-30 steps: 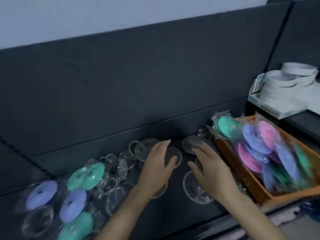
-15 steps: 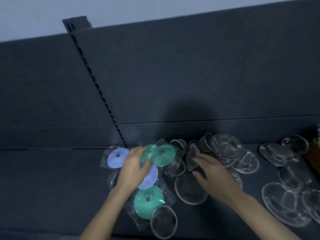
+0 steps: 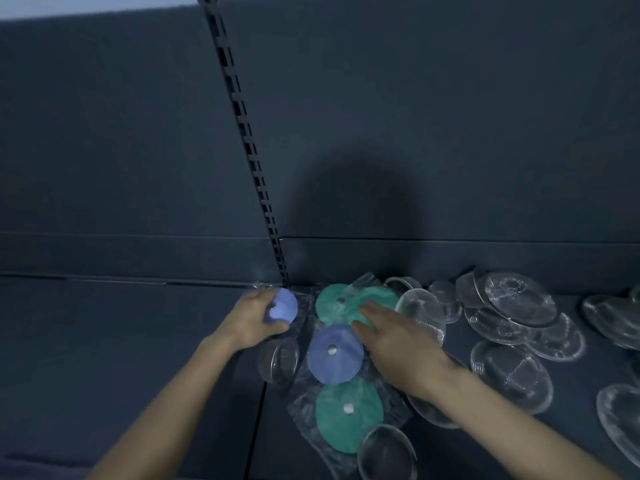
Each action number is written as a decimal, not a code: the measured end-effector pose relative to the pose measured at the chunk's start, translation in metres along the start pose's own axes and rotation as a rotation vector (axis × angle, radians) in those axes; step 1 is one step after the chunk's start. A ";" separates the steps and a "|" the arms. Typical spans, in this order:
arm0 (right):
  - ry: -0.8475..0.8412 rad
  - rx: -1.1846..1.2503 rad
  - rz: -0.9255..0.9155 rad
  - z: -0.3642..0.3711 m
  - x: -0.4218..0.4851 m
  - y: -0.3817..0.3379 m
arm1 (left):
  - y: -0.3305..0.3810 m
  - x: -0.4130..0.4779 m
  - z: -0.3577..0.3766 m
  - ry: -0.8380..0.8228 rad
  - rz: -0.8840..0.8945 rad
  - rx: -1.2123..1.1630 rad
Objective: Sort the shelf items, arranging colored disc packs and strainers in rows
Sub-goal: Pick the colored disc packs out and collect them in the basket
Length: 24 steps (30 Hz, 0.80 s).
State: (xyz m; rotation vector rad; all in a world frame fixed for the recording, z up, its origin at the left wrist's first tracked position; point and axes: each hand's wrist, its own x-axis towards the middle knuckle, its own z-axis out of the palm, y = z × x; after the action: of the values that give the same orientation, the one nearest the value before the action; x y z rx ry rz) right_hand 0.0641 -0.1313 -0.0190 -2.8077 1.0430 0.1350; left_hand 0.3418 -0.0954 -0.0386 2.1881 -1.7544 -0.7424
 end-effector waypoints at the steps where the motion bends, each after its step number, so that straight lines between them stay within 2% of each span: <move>1: -0.012 -0.026 -0.013 0.003 0.005 -0.001 | -0.004 0.004 0.001 -0.037 0.010 0.022; 7: -0.093 -0.146 0.065 0.005 0.024 0.005 | -0.018 0.017 0.003 -0.161 -0.007 0.192; 10: -0.019 -0.108 0.123 0.004 0.029 0.007 | -0.015 0.013 -0.001 -0.035 0.006 0.147; 14: 0.147 0.105 0.213 0.000 0.034 0.015 | -0.008 0.003 -0.011 0.157 0.056 0.058; 17: 0.193 0.199 0.232 -0.003 0.045 0.015 | 0.000 -0.006 -0.018 0.291 0.103 -0.057; 20: 0.156 0.253 0.152 0.001 0.054 0.011 | 0.016 -0.012 -0.019 0.407 0.162 -0.120; 24: -0.071 0.177 0.051 0.010 0.062 0.010 | 0.036 -0.019 -0.020 0.447 0.188 -0.168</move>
State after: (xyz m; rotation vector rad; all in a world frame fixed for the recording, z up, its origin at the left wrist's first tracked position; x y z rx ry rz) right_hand 0.1042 -0.1769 -0.0377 -2.6005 1.0551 0.1388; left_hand 0.3191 -0.0888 0.0000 1.8647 -1.5733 -0.3104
